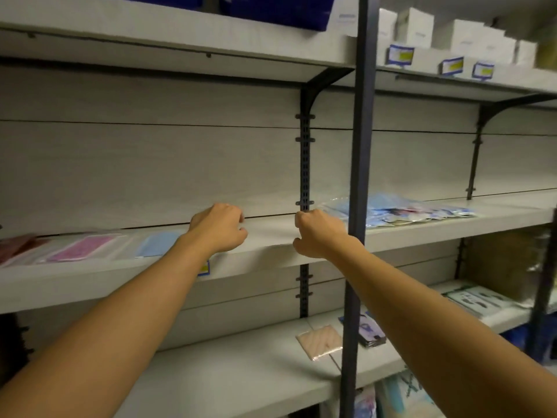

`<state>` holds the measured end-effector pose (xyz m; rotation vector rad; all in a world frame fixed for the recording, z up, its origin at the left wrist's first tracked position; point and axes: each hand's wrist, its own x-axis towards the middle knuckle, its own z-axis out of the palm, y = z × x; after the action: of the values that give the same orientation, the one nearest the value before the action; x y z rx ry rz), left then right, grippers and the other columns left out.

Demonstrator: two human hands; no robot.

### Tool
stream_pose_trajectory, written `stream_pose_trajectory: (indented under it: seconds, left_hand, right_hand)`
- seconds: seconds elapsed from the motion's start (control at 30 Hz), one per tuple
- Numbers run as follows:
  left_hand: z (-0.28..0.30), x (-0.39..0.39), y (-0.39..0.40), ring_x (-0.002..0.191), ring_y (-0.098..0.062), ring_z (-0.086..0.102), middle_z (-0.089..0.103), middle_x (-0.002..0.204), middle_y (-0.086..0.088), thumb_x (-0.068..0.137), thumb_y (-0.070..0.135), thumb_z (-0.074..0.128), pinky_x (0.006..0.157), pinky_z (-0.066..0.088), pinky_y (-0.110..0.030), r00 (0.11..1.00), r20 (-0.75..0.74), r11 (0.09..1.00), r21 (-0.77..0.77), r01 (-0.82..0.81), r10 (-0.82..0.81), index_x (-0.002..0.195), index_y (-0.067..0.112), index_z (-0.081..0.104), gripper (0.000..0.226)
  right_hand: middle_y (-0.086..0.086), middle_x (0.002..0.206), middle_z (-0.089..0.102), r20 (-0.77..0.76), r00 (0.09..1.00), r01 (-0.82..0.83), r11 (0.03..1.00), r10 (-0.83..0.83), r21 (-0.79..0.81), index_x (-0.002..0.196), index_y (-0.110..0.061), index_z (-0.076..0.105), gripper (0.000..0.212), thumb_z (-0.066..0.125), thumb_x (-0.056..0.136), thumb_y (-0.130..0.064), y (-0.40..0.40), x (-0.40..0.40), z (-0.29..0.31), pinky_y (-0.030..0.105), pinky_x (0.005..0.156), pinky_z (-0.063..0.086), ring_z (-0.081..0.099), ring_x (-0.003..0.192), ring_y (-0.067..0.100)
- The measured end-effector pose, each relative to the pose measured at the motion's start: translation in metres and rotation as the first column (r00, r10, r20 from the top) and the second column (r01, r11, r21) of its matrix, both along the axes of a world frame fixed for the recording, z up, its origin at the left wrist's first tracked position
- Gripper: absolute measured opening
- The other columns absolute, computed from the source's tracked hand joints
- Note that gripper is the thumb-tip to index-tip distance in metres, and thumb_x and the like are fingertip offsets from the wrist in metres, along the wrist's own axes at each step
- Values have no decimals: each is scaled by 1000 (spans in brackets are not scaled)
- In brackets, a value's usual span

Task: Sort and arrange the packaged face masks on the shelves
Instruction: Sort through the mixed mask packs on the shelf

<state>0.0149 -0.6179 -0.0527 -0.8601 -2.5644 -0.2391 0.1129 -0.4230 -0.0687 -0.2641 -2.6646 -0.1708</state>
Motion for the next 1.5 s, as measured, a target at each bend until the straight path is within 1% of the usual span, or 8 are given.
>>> stream_pose_trajectory:
  seconds: [0.13,0.4,0.6,0.7,0.93,1.07,1.33,1.5]
  left_hand:
    - [1,22,24,113,-24,59,61,130,1,92,32,54,86,52,-36,1000,15,1000,21,-4,4,128,25,62,37]
    - [-2,37,66,110,-22,59,62,126,2,92,32,54,83,52,-34,1000,14,1000,3,-10,10,127,25,62,36]
    - [-2,32,109,114,-21,58,59,129,3,94,33,53,83,50,-34,1000,-7,1000,2,-12,12,129,26,60,36]
    - [-2,26,132,112,-21,59,61,129,2,94,31,53,83,51,-35,1000,-7,1000,22,-16,16,128,26,61,35]
    - [-1,21,177,108,-21,60,62,127,1,94,29,53,84,54,-37,999,-10,998,34,-46,47,127,24,62,34]
    - [2,22,198,107,-21,61,63,127,1,93,29,53,84,54,-37,997,-18,997,21,-69,70,126,25,62,35]
    - [13,36,232,110,-24,61,65,126,1,92,32,55,82,52,-34,990,-22,990,17,-137,138,126,27,62,35]
    - [6,60,247,95,-23,63,66,116,0,91,34,56,80,56,-37,976,-2,975,25,-219,219,119,25,67,31]
  right_hand:
    - [7,87,59,16,1000,-1,1000,1,-8,91,-12,54,13,65,86,-18,27,18,-2,40,71,60,61,74,25]
    - [5,91,61,21,1000,-3,1000,4,-30,105,-9,60,19,65,88,-15,76,26,-8,33,71,58,62,76,22]
    - [6,96,63,-37,999,-1,1000,0,-25,108,-14,58,20,65,90,-19,124,28,-13,37,74,59,61,82,23]
    - [5,94,64,-80,997,2,1000,-2,-8,100,-18,57,12,62,90,-20,158,33,-11,35,69,59,61,77,21]
    - [7,95,63,-38,995,99,995,-97,31,106,-13,59,23,63,83,-15,237,33,10,29,62,49,60,77,25]
    - [5,88,56,-30,995,92,995,-91,32,98,-12,55,19,59,80,-11,266,29,8,26,51,32,54,72,26]
    - [2,81,50,-21,998,65,998,-65,7,98,-14,54,16,60,84,-14,320,28,8,29,57,39,54,72,26]
    - [8,102,61,-27,1000,3,1000,-3,14,108,-13,58,22,61,90,-26,356,33,9,33,65,43,59,84,30]
